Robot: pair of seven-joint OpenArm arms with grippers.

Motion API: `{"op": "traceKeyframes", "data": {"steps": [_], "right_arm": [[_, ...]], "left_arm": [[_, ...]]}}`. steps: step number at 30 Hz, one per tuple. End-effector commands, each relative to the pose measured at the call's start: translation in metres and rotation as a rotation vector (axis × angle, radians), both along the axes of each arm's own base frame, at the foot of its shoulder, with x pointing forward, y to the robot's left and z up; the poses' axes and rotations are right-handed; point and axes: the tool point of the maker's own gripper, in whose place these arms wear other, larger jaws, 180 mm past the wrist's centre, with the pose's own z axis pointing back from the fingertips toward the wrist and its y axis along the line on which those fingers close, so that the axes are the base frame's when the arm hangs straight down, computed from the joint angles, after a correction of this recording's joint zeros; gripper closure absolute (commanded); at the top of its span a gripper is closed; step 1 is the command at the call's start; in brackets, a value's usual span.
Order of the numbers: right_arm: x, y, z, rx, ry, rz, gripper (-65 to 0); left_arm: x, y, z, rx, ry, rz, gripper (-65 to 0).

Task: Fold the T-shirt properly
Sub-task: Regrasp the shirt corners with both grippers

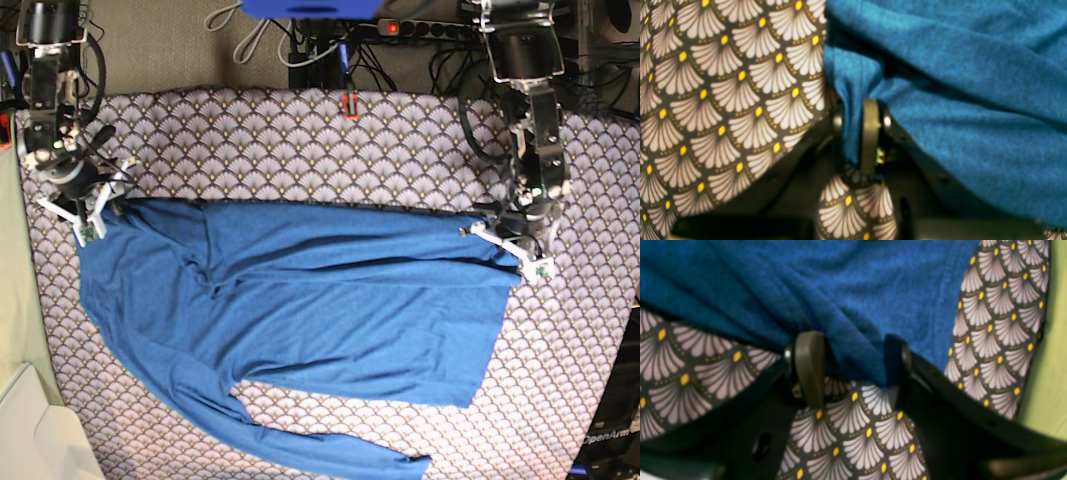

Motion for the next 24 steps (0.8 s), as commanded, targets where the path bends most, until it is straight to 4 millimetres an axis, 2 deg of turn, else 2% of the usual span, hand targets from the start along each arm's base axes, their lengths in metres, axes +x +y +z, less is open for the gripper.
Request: {"op": "traceKeyframes", "data": {"steps": [1, 5, 7, 11, 12, 20, 22, 24], "right_arm": [[0.0, -0.015, 0.003, -0.049, 0.019, -0.004, -29.3], [-0.001, -0.016, 0.003, -0.051, 0.023, -0.002, -28.7], [-0.002, -0.016, 0.002, -0.051, 0.025, 0.0, -24.8], [-0.006, -0.006, 0.0, -0.032, 0.052, 0.072, -3.6], [-0.007, -0.005, -0.001, -0.03, 0.061, 0.083, 0.0], [-0.009, -0.018, 0.005, -0.055, 0.064, 0.086, 0.0], [-0.012, -0.026, 0.011, -0.059, 0.054, 0.074, 0.0], [-0.015, -0.024, 0.019, -0.068, 0.037, 0.089, 0.0]], "left_arm": [[0.013, 0.007, 0.017, 0.024, -0.053, 0.006, -0.2], [0.013, 0.008, 0.018, 0.026, -0.056, 0.007, -0.2], [0.014, 0.008, 0.019, 0.026, -0.059, 0.007, -0.2], [0.016, 0.009, 0.022, 0.029, -0.065, 0.008, -0.2], [0.016, 0.012, 0.023, 0.037, -0.065, 0.007, -0.2], [0.007, 0.027, 0.02, 0.055, -0.01, 0.01, -0.2], [0.005, 0.028, 0.018, 0.053, 0.006, 0.011, -0.2], [0.005, 0.027, 0.021, 0.056, 0.001, 0.009, -0.2]]}}
